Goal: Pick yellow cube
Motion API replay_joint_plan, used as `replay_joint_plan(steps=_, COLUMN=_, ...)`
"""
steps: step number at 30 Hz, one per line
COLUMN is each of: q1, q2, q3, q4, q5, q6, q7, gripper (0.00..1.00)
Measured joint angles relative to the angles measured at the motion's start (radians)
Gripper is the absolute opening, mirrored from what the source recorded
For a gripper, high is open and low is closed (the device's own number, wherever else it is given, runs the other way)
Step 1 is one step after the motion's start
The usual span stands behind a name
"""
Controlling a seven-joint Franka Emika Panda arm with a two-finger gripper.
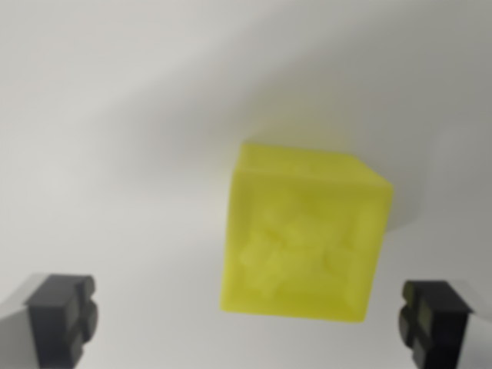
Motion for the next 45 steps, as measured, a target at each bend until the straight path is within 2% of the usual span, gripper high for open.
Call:
replay_joint_plan(steps=8, q1=-0.032, q2=0.031, q3=0.001, q4=-0.02, q5=0.009, q6=0.051, q7=-0.001, gripper=1.0)
replay_joint_plan(steps=15, q1=-0.033, q2=0.043, q3=0.001, q4=-0.018, q5=0.009, q6=0.061, q7=-0.001, gripper=1.0)
replay_joint_plan(steps=23, q1=-0.032, q2=0.11, q3=0.002, q4=-0.005, q5=0.016, q6=0.114, q7=-0.006, gripper=1.0)
replay_joint_plan(steps=35, q1=-0.03, q2=0.204, q3=0.004, q4=0.02, q5=0.034, q6=0.183, q7=-0.019, gripper=1.0)
replay_joint_plan(steps=36, q1=-0.026, q2=0.207, q3=0.001, q4=0.021, q5=0.043, q6=0.185, q7=-0.026, gripper=0.0)
replay_joint_plan(steps=42, q1=-0.025, q2=0.188, q3=0.0, q4=0.016, q5=0.043, q6=0.172, q7=-0.025, gripper=0.0)
replay_joint_plan(steps=45, q1=-0.025, q2=0.162, q3=-0.001, q4=0.009, q5=0.038, q6=0.153, q7=-0.021, gripper=0.0)
